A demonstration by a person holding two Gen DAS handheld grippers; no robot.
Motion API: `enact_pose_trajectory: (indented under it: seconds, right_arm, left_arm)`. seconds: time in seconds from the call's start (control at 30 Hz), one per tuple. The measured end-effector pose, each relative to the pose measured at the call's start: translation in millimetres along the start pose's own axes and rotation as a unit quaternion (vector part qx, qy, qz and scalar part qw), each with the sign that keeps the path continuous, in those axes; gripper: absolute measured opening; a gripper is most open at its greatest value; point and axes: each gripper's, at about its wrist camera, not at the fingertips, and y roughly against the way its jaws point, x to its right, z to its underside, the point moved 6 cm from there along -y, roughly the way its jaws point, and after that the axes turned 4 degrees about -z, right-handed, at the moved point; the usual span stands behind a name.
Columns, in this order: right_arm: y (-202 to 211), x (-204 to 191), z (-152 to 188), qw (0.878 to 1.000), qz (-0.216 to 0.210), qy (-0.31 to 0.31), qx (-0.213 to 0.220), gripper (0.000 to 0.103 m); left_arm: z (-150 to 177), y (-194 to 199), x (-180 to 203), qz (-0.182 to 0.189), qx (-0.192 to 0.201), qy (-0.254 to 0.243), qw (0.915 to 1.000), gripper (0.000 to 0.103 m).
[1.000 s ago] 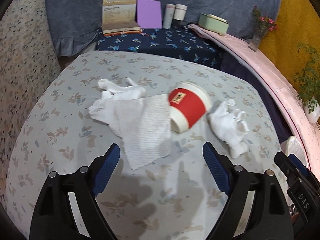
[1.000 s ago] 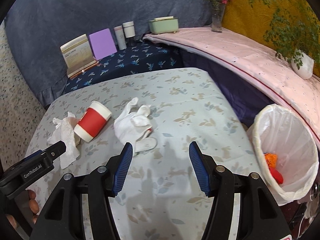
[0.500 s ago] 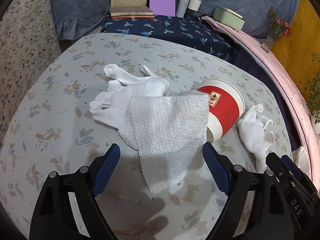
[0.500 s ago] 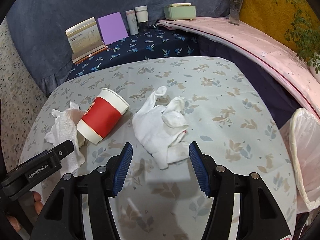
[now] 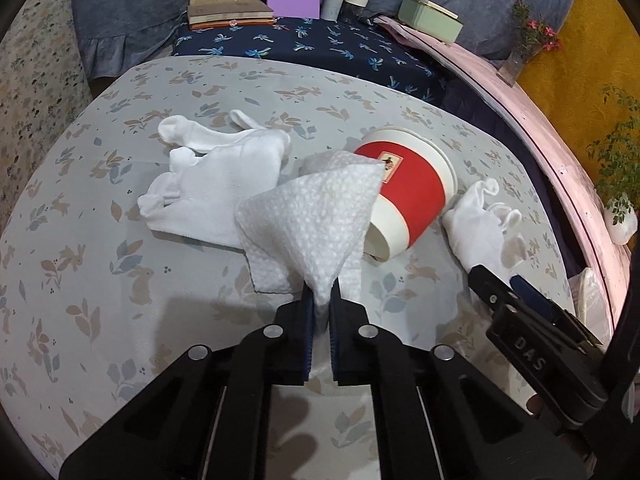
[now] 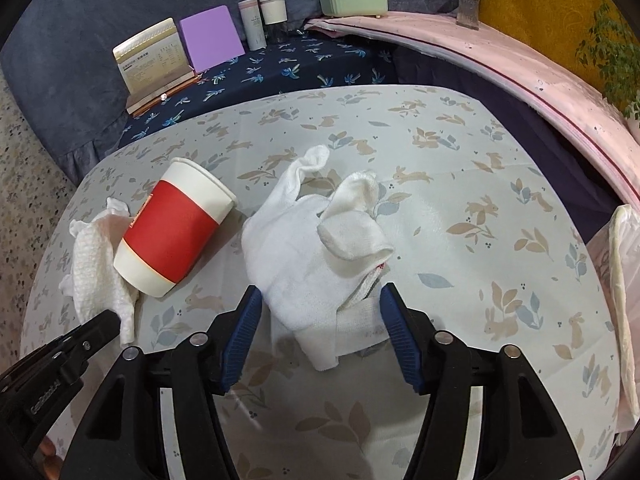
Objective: Collect trash
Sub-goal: 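Grasp the white wet wipe with the left gripper while the right grasps the white glove, then carry the wipe and glove over the bin and open both grippers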
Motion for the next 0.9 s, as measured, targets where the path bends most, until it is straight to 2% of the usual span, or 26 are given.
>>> enact_pose_trajectory:
  seconds: [0.07,0.13,0.2,0.57,0.9]
  right_arm:
    - [0.7,0.5,1.1,1.0,0.001,0.004,0.001,0.042]
    - [2.4,0.2,1.5,1.0,-0.005,0.005,0.0,0.026]
    - [5.6,0.7,1.3,1.0,-0.013,0.004,0.0,0.02]
    - [58.3,23.7,-10.3,0.999,-0.021,-0.015,0.044,0.017]
    - [119.0,69.9,-16.9,0.995,-0.009,-0.037,0.09,0.017]
  left_arm:
    - [1.9,3.7,3.4,0.0,0.002,-0.002,1.0,0.005]
    - [3.7,9.1,8.6,0.005,0.003,-0.004,1.0,0.005]
    - [4.8,14.2,13.5,0.01,0.006,-0.006,0.9999,0.005]
    - [11.2,42.8,60.0,0.029,0.023,-0.041,0.9985,0.005]
    - [19.8,73.8,131.7,0.05,0.047,-0.093,0.9933,0.005]
